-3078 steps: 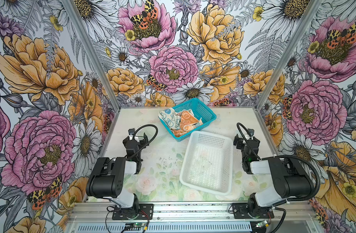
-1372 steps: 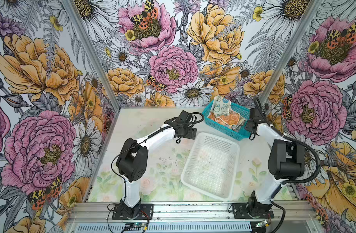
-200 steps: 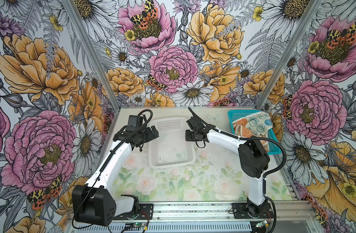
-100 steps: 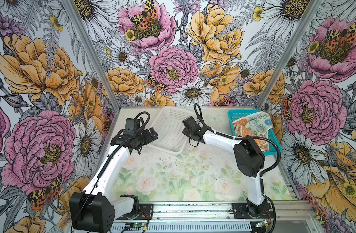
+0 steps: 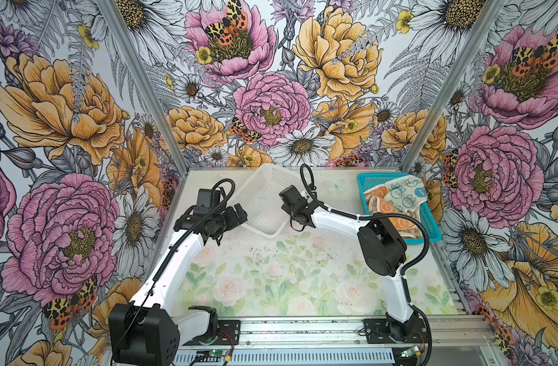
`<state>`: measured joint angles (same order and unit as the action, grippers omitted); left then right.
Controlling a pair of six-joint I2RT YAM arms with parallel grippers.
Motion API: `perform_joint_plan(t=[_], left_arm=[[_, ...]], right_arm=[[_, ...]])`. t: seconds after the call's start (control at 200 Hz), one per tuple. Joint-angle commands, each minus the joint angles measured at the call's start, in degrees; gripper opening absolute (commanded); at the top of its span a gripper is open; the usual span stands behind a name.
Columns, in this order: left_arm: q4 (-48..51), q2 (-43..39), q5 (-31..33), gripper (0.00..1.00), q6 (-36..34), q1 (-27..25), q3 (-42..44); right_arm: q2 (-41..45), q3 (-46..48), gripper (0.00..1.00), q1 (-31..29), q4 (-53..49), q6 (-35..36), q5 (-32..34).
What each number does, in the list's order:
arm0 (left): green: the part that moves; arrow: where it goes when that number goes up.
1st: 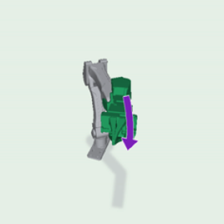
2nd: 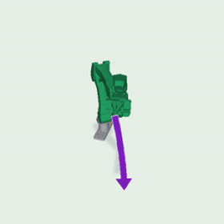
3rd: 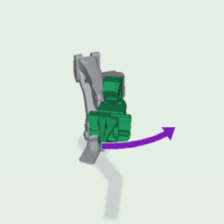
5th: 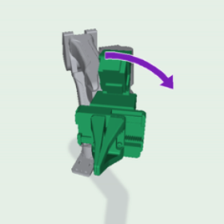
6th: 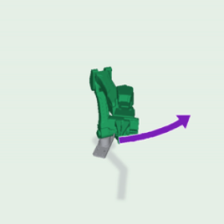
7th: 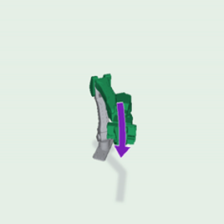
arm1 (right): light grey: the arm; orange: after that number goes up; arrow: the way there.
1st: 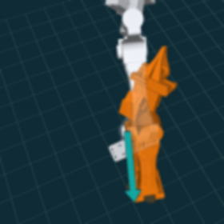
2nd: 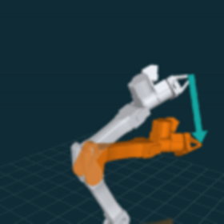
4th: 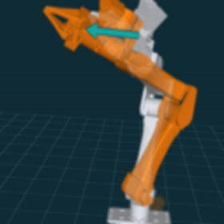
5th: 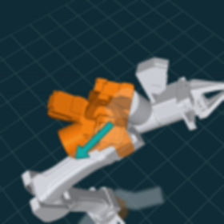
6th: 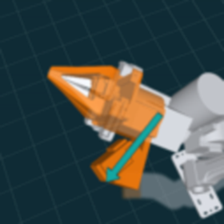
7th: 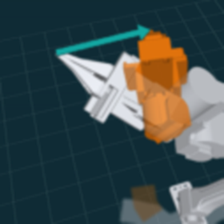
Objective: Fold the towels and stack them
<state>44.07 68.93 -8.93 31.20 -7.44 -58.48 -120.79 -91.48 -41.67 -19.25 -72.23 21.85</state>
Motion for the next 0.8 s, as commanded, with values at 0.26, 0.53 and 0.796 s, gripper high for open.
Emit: perform_joint_plan(t=[0.26, 0.53, 0.796], left_arm=[[-6.11, 2.81, -1.22, 0.99, 3.59, -2.59, 1.70], [-18.30, 3.20, -1.16, 0.99, 13.93, -6.07, 8.24], [-24.80, 5.81, 0.70, 0.99, 18.78, -8.02, 12.26]], right_arm=[[8.41, -6.32, 0.99, 7.57, -2.52, 41.88, -9.34], [-3.14, -22.58, 0.99, 12.92, -12.26, 71.99, -14.26], [-16.55, -39.78, 0.97, 14.62, -17.48, 81.94, -20.06]])
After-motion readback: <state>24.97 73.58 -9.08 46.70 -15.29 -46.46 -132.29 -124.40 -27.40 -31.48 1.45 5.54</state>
